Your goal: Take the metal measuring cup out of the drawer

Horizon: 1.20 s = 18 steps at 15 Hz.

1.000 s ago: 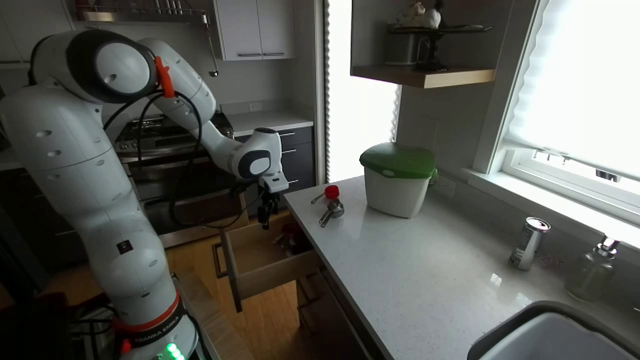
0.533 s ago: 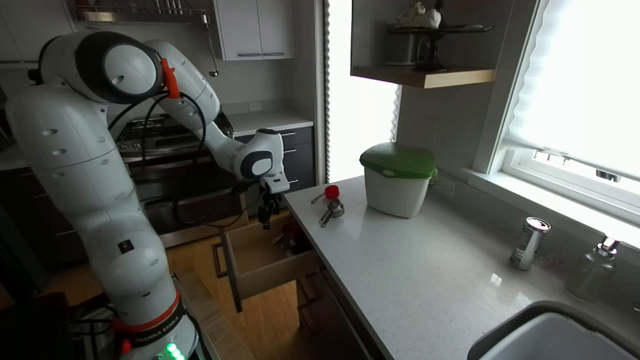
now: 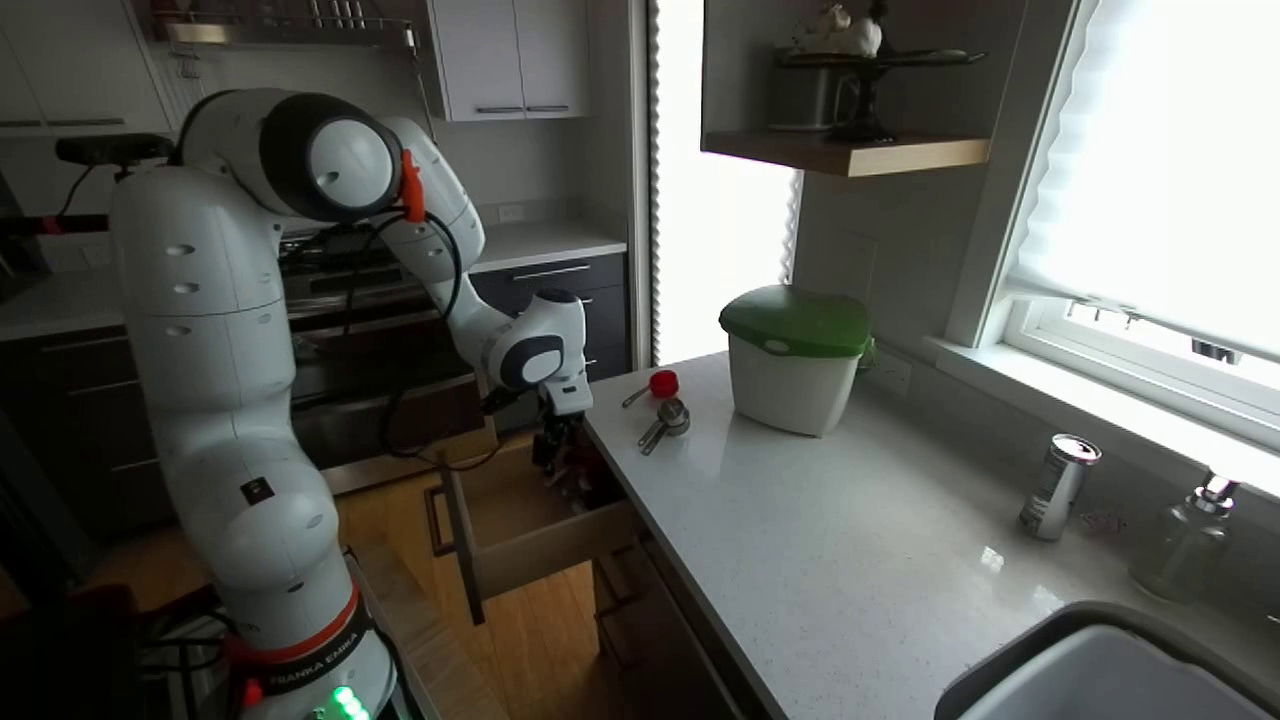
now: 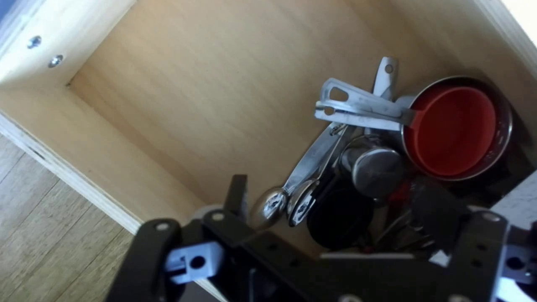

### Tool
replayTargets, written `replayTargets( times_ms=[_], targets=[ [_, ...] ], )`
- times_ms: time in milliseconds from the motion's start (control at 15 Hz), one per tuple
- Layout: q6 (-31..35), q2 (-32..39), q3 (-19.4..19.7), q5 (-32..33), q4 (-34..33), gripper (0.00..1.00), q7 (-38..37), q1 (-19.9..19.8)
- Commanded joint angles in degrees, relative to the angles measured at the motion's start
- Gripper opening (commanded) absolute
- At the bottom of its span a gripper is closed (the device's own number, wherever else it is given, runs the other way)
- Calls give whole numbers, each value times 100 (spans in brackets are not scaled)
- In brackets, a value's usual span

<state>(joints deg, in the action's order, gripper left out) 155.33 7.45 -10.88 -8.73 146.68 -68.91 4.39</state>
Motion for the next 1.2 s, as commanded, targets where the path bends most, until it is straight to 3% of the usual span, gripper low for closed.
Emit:
replayTargets(
  times_ms=[0, 333, 667, 867, 1133],
  targets=[
    [620, 597, 121, -747, -45, 100, 274, 81],
    [1572, 1151, -711, -2923, -42, 100, 1825, -503],
    [2482, 1625, -2001, -4207, -94, 100, 3046, -1665],
    [3260, 2005, -2636, -4439, -66, 100, 3465, -2326],
    [4262, 2642, -3391, -4009, 77, 100, 3571, -3156]
  ],
)
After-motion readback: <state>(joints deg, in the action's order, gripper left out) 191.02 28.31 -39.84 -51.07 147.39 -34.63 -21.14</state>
